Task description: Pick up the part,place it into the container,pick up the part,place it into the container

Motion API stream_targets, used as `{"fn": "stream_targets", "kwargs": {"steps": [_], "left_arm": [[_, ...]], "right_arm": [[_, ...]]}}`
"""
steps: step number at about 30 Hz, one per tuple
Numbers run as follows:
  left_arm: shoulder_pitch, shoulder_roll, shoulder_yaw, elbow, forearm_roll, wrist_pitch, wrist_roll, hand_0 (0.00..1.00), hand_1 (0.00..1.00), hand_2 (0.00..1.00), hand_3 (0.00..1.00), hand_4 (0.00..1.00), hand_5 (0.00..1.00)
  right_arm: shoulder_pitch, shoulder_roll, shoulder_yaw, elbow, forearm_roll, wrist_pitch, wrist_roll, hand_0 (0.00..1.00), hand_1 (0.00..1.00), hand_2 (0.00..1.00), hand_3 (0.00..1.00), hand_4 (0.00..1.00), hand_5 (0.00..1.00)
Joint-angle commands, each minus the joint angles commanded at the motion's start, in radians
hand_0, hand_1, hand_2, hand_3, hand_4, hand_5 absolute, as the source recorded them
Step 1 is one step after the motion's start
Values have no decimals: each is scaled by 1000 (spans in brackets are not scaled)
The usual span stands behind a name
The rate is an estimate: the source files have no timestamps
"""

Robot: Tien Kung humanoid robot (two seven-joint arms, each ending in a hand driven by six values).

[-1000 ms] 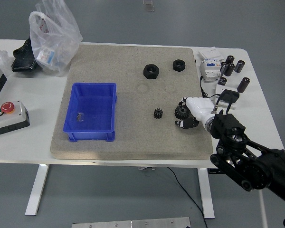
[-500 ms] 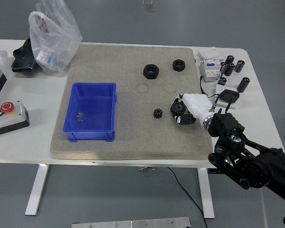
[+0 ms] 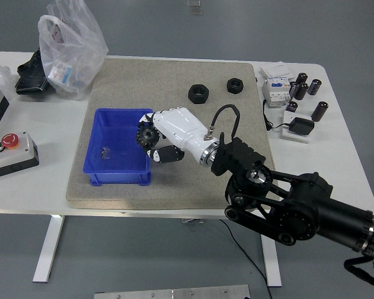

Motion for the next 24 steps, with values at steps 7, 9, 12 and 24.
{"fn": "stream_targets", "kwargs": {"steps": [7,9,12,24], "left_arm": [[2,1,-7,0,3,0,4,673,585,566,634,627,239],[1,1,-7,0,2,1,4,673,585,566,634,627,239],[1,0,-7,0,3,1,4,673,585,565,634,627,240],[-1,1,-7,0,5,0,4,673,585,565,634,627,239]], "right_arm": [[32,50,-73,-32,-19,-41,15,476,642,609,567,341,2],[35,58,-80,-47,-30,-65,14,476,642,609,567,341,2],[37,63,-79,-59,-35,-93,15,624,748,681,588,352,2],[28,66,-78,-86,-24,-63,-3,708,864,925,970,650,286]]}}
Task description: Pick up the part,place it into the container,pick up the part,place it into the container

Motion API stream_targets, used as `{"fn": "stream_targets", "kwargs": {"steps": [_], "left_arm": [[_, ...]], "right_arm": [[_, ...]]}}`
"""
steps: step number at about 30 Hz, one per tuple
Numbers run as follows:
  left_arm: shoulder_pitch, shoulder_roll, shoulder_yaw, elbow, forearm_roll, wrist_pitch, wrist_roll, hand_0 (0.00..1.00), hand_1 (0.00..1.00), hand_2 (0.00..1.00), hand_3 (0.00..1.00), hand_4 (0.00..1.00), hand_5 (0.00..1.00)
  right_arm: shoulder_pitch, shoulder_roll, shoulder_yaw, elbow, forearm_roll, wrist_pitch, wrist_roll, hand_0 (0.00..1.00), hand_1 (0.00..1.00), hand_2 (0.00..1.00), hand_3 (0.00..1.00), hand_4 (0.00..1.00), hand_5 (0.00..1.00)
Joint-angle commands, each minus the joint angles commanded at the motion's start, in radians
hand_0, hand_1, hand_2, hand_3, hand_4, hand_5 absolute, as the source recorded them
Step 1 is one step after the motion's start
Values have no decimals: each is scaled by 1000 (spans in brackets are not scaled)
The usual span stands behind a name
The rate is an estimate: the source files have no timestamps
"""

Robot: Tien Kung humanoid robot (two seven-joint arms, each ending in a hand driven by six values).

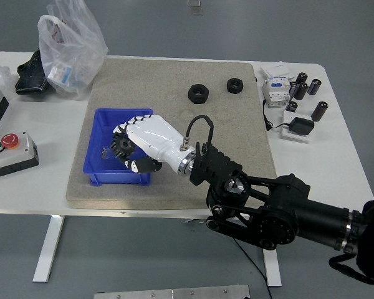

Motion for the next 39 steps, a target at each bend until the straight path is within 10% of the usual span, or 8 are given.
{"fn": "stream_targets", "kwargs": {"steps": [22,23,34,35,39], "left_arm": [[6,-2,2,0,0,0,-3,673,584,566,634,627,236],[6,-2,1,0,1,0,-3,673,584,566,634,627,236],[1,-2,11,0,-5,0,-10,673,584,566,634,627,236],[1,-3,12,0,-5,0,-10,673,584,565,634,627,236],[4,-5,10,0,-4,0,-9,673,584,565,634,627,236]], "right_arm": [[-164,-112,290,-18,36,-18,-28,671,867,931,998,744,306],[-175,-119,296,-23,40,-13,-30,658,875,939,998,924,374],[-237,-134,273,-69,-15,50,-69,611,874,939,998,923,401],[-236,-134,270,-75,-31,57,-75,538,818,827,934,749,252],[-228,-131,263,-99,-63,62,-83,538,818,827,934,749,252]]}}
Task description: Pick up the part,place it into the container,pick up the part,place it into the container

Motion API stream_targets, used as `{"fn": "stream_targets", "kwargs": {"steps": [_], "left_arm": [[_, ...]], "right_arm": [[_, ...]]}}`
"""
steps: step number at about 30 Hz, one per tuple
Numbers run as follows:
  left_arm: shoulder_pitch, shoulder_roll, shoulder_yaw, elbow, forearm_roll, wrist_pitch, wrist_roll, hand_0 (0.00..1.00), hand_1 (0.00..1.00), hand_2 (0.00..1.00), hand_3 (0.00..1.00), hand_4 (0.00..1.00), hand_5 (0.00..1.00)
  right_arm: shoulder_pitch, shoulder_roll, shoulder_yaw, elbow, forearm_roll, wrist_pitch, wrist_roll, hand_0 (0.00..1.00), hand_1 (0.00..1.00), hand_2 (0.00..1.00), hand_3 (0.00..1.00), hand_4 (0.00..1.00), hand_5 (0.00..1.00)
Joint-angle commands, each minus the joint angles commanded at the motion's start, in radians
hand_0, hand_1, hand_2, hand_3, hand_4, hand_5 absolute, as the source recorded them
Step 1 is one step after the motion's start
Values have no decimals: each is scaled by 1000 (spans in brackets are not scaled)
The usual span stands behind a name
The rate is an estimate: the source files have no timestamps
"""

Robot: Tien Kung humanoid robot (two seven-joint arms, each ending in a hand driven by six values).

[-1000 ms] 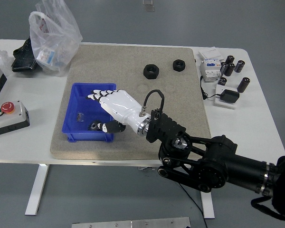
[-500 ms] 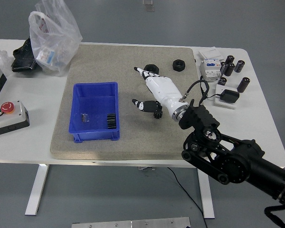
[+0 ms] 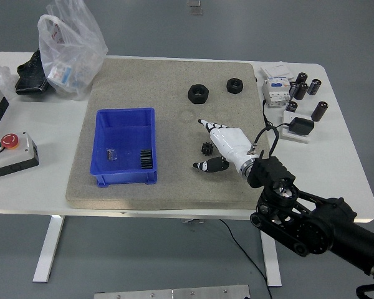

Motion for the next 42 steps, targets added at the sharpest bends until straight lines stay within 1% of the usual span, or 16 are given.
{"fn": "stream_targets", "kwargs": {"steps": [1,2,7,8,13,14,19,20,22,28,32,34,36,37,38,42], "left_arm": [[0,-1,-1,0,1,0,0,673,584,565,634,627,236],[1,-1,-1,0,1,0,1,673,584,565,634,627,236],[0,-2,1,0,-1,0,0,673,584,565,634,627,236],[-1,-2,2,0,-1,0,0,673,584,566,634,627,236],[-1,-2,2,0,-1,0,0,673,584,566,634,627,236],[-1,-2,2,0,-1,0,0,673,584,565,634,627,236],[-1,-3,3,0,-2,0,-1,673,584,565,634,627,236],[-2,-3,4,0,-3,0,-1,673,585,566,634,628,237],[-2,-3,5,0,-4,0,-1,673,585,566,634,628,237],[-2,-2,5,0,-4,0,-1,673,585,566,634,627,237],[-2,-1,6,0,-6,0,-1,673,585,566,633,628,240],[-1,-1,5,0,-5,0,0,673,585,566,633,628,240],[0,-1,5,0,-5,0,0,673,585,566,633,628,240],[0,-1,5,0,-5,0,1,673,585,566,633,628,240],[0,-1,5,0,-5,0,1,673,585,566,633,627,239],[-1,1,8,0,-8,0,1,673,585,566,633,627,239]], "right_arm": [[2,1,-1,-5,-2,-2,1,538,818,827,934,749,252],[5,2,-2,-10,-3,-5,2,426,652,595,644,347,187],[20,11,-23,-44,23,-19,15,426,652,595,644,347,187],[22,14,-28,-52,26,-21,16,376,514,336,486,19,66],[28,23,-48,-82,44,-37,28,376,514,336,486,19,66],[28,24,-50,-85,45,-40,29,368,497,295,399,2,21],[30,24,-54,-91,49,-57,40,368,497,295,399,2,21],[31,23,-54,-88,49,-61,42,362,489,281,332,2,31],[35,20,-53,-80,49,-68,47,362,489,281,332,2,31],[75,5,-70,-8,62,-87,53,359,483,276,325,2,40],[112,7,-106,51,90,-99,57,363,485,276,327,2,40],[136,18,-138,84,104,-109,62,363,485,276,327,2,40],[159,41,-167,103,106,-118,65,363,485,276,327,2,40],[171,56,-183,106,104,-122,66,363,485,276,327,2,40],[181,69,-197,108,102,-125,68,381,497,308,345,2,5],[210,108,-251,102,97,-129,72,381,497,308,345,2,5]]}}
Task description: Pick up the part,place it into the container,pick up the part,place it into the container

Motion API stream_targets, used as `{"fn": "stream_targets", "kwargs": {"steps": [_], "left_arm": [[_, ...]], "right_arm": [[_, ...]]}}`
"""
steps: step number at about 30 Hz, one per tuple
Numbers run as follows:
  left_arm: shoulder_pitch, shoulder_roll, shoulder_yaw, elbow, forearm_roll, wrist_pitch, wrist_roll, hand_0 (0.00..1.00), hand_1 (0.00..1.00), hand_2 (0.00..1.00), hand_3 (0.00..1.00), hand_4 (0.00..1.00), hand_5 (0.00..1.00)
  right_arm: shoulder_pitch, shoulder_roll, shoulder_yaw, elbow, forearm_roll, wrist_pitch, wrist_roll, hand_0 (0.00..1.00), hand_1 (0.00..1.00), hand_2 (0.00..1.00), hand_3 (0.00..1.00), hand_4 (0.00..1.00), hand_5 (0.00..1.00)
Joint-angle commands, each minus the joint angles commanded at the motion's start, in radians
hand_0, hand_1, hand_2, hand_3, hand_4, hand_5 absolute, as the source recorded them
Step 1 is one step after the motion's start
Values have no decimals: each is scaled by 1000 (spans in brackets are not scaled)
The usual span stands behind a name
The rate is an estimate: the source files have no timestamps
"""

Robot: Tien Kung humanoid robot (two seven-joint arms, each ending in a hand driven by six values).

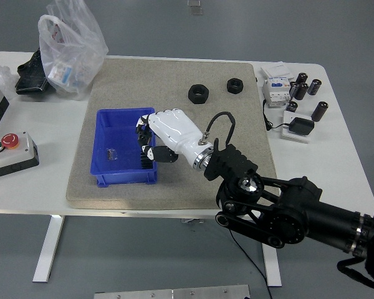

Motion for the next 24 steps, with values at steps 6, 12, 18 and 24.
{"fn": "stream_targets", "kwargs": {"steps": [6,12,18,24], "left_arm": [[2,2,-2,0,2,0,2,673,585,566,633,627,239],[1,1,2,0,3,0,1,673,585,566,634,627,239],[-1,2,5,0,1,0,-1,673,585,566,634,628,241],[-1,3,4,0,2,0,-1,673,585,565,634,628,240]], "right_arm": [[12,26,-24,-15,-70,12,-24,388,609,657,659,185,218],[4,29,-3,-21,-89,0,-46,363,686,826,868,426,251],[-3,29,4,-31,-82,5,-61,361,688,839,903,477,273],[-15,19,53,-25,-56,-14,-52,353,689,851,928,514,271]]}}
